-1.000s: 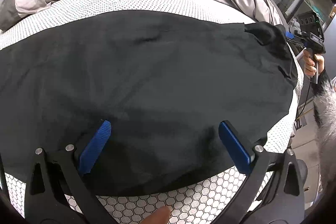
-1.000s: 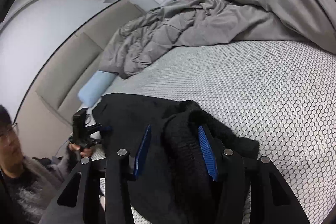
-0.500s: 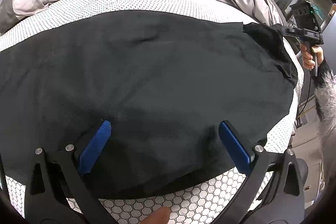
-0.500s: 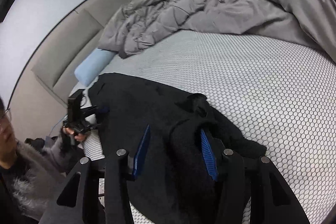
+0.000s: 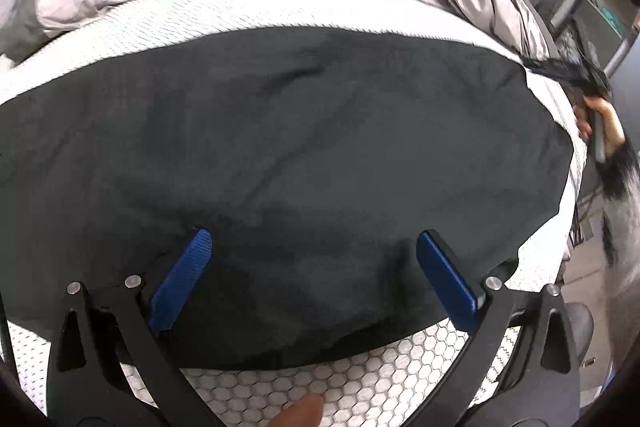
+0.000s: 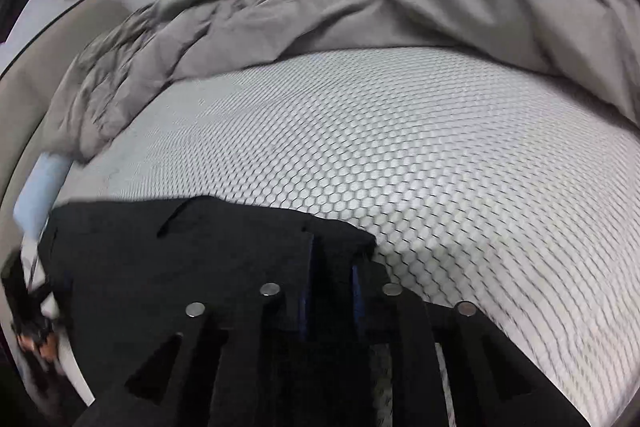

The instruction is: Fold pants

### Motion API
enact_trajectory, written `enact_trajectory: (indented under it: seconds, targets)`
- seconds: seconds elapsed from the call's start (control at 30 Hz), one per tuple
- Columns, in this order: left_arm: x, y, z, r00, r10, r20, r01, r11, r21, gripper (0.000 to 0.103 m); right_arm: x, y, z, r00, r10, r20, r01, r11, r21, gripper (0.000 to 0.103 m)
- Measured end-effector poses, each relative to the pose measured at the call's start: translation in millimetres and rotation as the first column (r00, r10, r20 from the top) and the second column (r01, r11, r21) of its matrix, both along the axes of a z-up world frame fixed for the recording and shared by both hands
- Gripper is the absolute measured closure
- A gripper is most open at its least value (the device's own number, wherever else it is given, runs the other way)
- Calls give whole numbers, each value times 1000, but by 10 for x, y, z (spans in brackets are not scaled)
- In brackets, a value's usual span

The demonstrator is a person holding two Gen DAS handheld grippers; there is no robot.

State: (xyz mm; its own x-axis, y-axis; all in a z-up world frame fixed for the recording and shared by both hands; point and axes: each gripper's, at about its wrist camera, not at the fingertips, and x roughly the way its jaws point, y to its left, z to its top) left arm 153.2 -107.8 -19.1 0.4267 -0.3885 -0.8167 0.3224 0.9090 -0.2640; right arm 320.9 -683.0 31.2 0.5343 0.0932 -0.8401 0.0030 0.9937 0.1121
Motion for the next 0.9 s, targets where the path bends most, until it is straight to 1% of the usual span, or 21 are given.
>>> enact_trajectory:
  seconds: [0.03,0.07,0.1,0.13,0.17,0.2,0.23,0.3,0.37,0.4,0.47,0.5,0.53,0.57,0.6,0.67,0.7,0.73,0.77,0.83,0.9]
  targets:
    - [-3,48,32,1000,11,9,-11,1000,-1,1,-133,3,117,995,-88,41,92,991,-97,53]
    - [-9,98,71,999,30,25,-30,1000,5,1,-270,21,219,989,-121,83,131,983,-130,48]
    - [-8,141,102,998,42,41,-43,999,10,1,-434,52,323,983,-142,116,158,978,-136,47]
    - [-12,156,131,997,57,57,-58,998,16,1,-613,113,411,977,-157,145,177,975,-136,42]
    - [-10,151,143,996,61,62,-62,998,15,1,-782,234,473,974,-154,169,177,975,-137,35]
    - [-6,144,152,996,58,60,-59,998,8,1,-964,432,508,975,-119,188,145,980,-133,19]
    - [-8,117,149,997,51,55,-51,999,2,1,-1113,649,510,974,-78,211,105,987,-122,10]
    - [-21,34,123,998,34,50,-35,999,11,1,-1293,1095,420,974,26,223,-2,994,-107,9]
    - [-45,-14,70,999,15,31,-16,1000,19,1,-1384,1612,240,970,141,196,-123,987,-101,9]
    - [-59,-20,25,1000,-2,8,2,1000,22,1,-1400,1878,84,964,210,164,-197,976,-89,9]
    - [-76,6,-67,1000,-4,-18,5,999,49,1,-1403,2119,-169,954,286,92,-276,955,-111,9]
    - [-118,72,-87,1000,13,-12,-12,997,82,1,-1418,2192,-312,950,308,49,-297,942,-159,9]
    - [-158,131,-95,1000,23,-3,-22,995,97,1,-1453,2179,-448,956,294,13,-282,928,-245,9]
    - [-204,207,-79,999,33,6,-33,994,104,1,-1504,2121,-526,968,251,1,-238,920,-312,9]
    - [-268,303,-35,999,43,15,-45,995,91,1,-1580,1906,-549,986,164,17,-148,925,-351,9]
    - [-358,418,66,997,62,40,-64,996,59,1,-1693,1542,-500,998,-31,51,46,948,-314,9]
    - [-409,438,140,996,66,63,-68,997,36,1,-1754,1455,-462,994,-83,66,98,958,-270,9]
    - [-454,426,214,994,69,87,-70,997,11,1,-1856,1389,-400,990,-106,97,123,975,-186,9]
    - [-492,386,277,993,58,103,-58,998,-6,1,-1954,1405,-345,987,-90,130,105,988,-113,9]
    - [-570,234,368,992,14,128,-12,1000,-20,1,-2100,1526,-275,984,-46,169,54,998,-43,9]
    - [-635,-5,359,991,-73,114,72,997,17,1,-2179,1733,-248,980,15,197,-15,1000,-2,9]
